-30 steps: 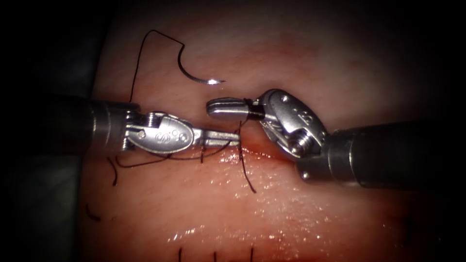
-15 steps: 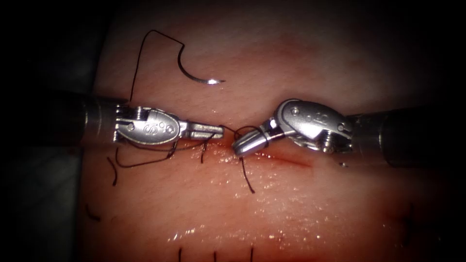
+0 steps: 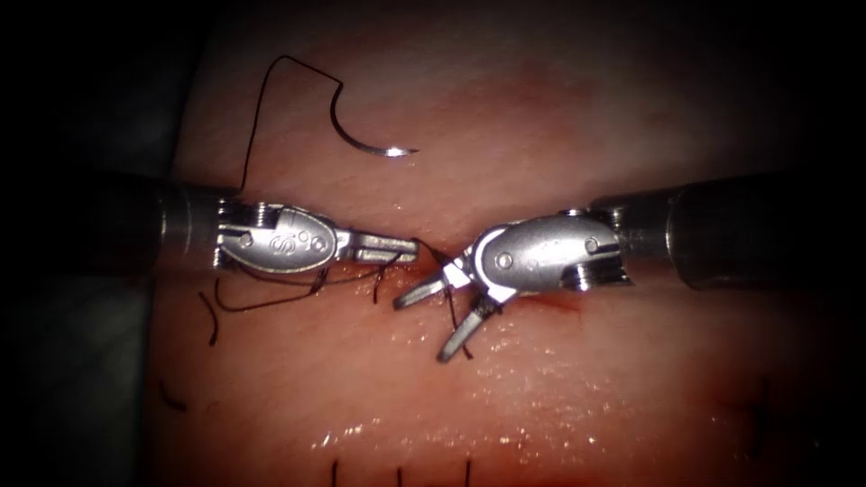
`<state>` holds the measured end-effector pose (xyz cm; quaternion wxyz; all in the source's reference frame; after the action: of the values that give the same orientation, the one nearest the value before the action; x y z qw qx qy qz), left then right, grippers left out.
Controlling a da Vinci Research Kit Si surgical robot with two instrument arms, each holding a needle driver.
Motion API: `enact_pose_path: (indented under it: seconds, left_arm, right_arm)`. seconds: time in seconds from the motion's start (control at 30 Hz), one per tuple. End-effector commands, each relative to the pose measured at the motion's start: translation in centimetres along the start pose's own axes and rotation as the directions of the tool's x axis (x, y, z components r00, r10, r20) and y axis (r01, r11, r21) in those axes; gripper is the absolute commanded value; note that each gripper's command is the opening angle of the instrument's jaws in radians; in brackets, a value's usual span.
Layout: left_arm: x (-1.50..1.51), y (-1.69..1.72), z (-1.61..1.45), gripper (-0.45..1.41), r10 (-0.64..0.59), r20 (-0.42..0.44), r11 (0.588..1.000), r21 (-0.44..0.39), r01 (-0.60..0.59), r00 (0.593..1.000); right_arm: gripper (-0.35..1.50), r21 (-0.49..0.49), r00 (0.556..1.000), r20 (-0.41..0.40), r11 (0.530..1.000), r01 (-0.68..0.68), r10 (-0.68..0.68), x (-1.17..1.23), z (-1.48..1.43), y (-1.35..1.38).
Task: Wound Closure
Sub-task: Grab the tail of suture with the right jaws.
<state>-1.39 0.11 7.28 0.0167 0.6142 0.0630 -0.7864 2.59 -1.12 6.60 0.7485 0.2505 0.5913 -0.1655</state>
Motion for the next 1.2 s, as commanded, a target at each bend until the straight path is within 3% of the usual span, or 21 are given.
enact_pose_path:
  seconds: [0.03, 0.27, 0.43, 0.93, 1.07, 1.13, 1.2]
  left_arm:
    - [-0.03, -0.01, 0.05, -0.45, -0.004, -0.002, 1.0, -0.001, 0.004, 1.0]
    - [-0.05, 0.03, 0.02, -0.45, -0.011, -0.003, 1.0, -0.004, 0.011, 1.0]
    - [-0.07, 0.05, -0.02, -0.45, -0.014, -0.005, 1.0, -0.008, 0.014, 1.0]
    - [-0.1, 0.2, -0.07, -0.45, -0.025, -0.004, 1.0, -0.014, 0.025, 1.0]
    - [-0.1, 0.22, -0.07, -0.45, -0.028, -0.003, 0.999, -0.015, 0.028, 1.0]
    - [-0.1, 0.24, -0.07, -0.45, -0.027, -0.003, 1.0, -0.015, 0.027, 1.0]
    - [-0.1, 0.26, -0.07, -0.45, -0.025, -0.002, 1.0, -0.015, 0.025, 1.0]
  right_arm:
    - [0.89, 0.011, 0.998, 0.049, 1.0, 0.026, -0.026, -0.03, 0.05, 0.04]
    - [0.89, 0.115, 0.969, 0.22, 0.99, 0.087, -0.11, -0.15, 0.14, -0.02]
    - [0.89, 0.162, 0.949, 0.286, 0.983, 0.088, -0.132, -0.26, 0.2, -0.02]
    - [0.76, 0.242, 0.908, 0.381, 0.967, 0.083, -0.173, -0.47, 0.28, -0.13]
    - [0.59, 0.254, 0.902, 0.392, 0.964, 0.082, -0.18, -0.49, 0.32, -0.17]
    - [0.42, 0.259, 0.899, 0.398, 0.962, 0.081, -0.183, -0.5, 0.33, -0.18]
    - [0.07, 0.273, 0.899, 0.398, 0.959, 0.076, -0.184, -0.51, 0.34, -0.19]
